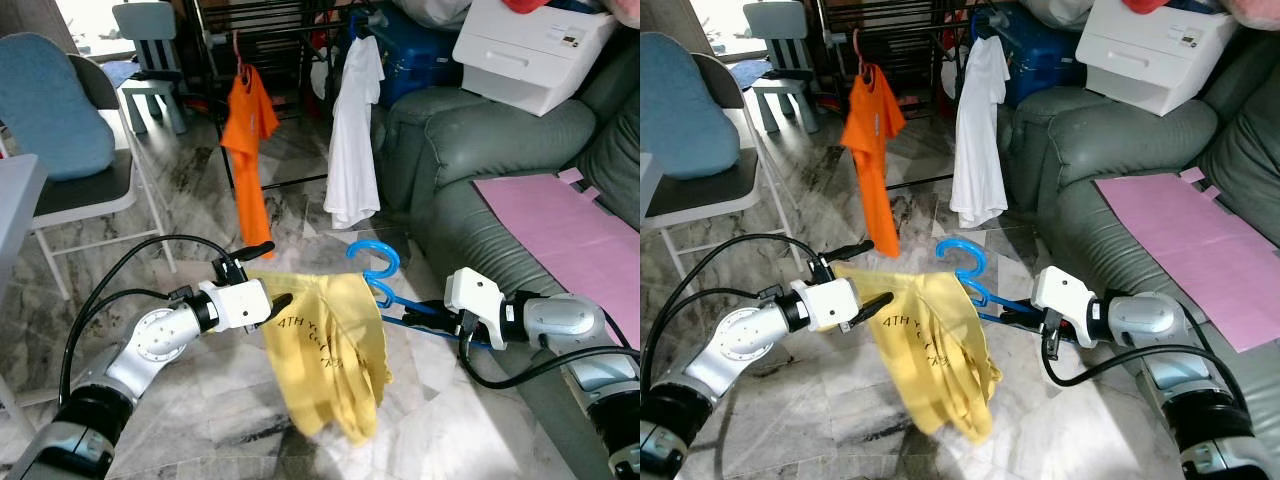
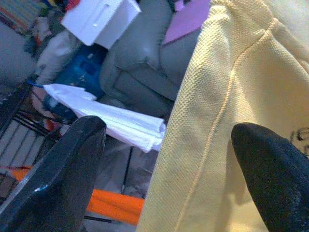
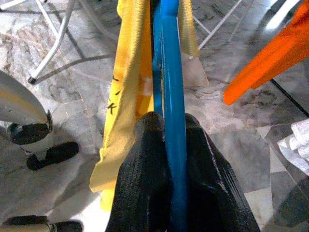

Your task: Hang hanger

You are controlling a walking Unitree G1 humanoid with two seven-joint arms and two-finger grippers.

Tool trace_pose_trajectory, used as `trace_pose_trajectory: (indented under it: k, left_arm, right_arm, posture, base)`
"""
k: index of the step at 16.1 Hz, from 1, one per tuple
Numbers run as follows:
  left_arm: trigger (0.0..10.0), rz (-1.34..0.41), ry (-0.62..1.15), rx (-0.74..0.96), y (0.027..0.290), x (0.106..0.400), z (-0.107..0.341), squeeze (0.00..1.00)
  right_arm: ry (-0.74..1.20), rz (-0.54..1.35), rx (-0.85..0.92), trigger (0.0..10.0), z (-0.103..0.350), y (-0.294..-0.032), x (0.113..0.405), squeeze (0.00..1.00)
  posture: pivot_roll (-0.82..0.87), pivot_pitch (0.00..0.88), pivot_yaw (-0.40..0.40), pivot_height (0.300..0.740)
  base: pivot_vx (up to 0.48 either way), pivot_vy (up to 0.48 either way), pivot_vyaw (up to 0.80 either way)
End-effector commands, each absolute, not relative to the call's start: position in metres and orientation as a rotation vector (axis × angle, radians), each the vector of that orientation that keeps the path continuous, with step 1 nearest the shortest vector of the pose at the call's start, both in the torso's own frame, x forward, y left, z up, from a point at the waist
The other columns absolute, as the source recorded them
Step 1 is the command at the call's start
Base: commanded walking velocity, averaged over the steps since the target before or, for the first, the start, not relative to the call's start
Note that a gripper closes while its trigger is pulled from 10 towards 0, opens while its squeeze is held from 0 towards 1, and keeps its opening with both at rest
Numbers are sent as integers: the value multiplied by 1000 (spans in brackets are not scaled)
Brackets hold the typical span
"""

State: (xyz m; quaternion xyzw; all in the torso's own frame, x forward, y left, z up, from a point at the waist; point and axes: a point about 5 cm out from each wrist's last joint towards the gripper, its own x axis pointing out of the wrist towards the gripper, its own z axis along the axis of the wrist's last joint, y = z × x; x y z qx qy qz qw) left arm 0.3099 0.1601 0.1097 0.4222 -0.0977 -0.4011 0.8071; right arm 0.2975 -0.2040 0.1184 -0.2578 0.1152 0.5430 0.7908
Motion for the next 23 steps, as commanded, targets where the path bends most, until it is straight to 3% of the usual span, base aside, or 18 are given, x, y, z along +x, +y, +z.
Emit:
trace_pose_trajectory:
  k: [1, 4, 5, 6, 7, 8, 9, 23]
  left_arm:
    - [10000, -881, -190, 927, 163, 311, 110, 1000]
    - [10000, -913, -131, 915, 168, 321, 113, 1000]
    - [10000, -924, -125, 922, 168, 323, 113, 0]
    - [9333, -932, -123, 923, 167, 324, 114, 0]
    - [4314, -944, -120, 921, 165, 326, 114, 0]
    - [392, -970, -108, 921, 163, 328, 115, 0]
    - [0, -985, -97, 918, 163, 329, 115, 0]
    - [0, -1150, 39, 914, 167, 333, 116, 0]
  right_arm:
    - [204, 1205, -596, 10000, 129, -201, 301, 0]
    - [180, 1254, -684, 10000, 131, -199, 299, 0]
    - [173, 1258, -692, 10000, 131, -198, 300, 0]
    - [170, 1261, -699, 10000, 131, -197, 300, 0]
    - [165, 1264, -715, 10000, 130, -196, 301, 0]
    - [159, 1263, -724, 10000, 130, -196, 301, 0]
    - [154, 1262, -731, 10000, 129, -195, 301, 0]
    - [83, 1181, -841, 10000, 126, -191, 313, 0]
  posture:
    - [-127, 11, 12, 740]
    - [-132, 10, 20, 740]
    - [-133, 10, 22, 740]
    - [-133, 9, 23, 740]
    - [-133, 9, 24, 740]
    - [-135, 9, 25, 740]
    - [-136, 9, 26, 740]
    - [-131, 11, 36, 740]
  base:
    - [0, 0, 0]
    - [0, 0, 0]
    - [0, 0, 0]
    - [0, 0, 0]
    - [0, 0, 0]
    - [0, 0, 0]
    - [0, 0, 0]
    - [0, 0, 0]
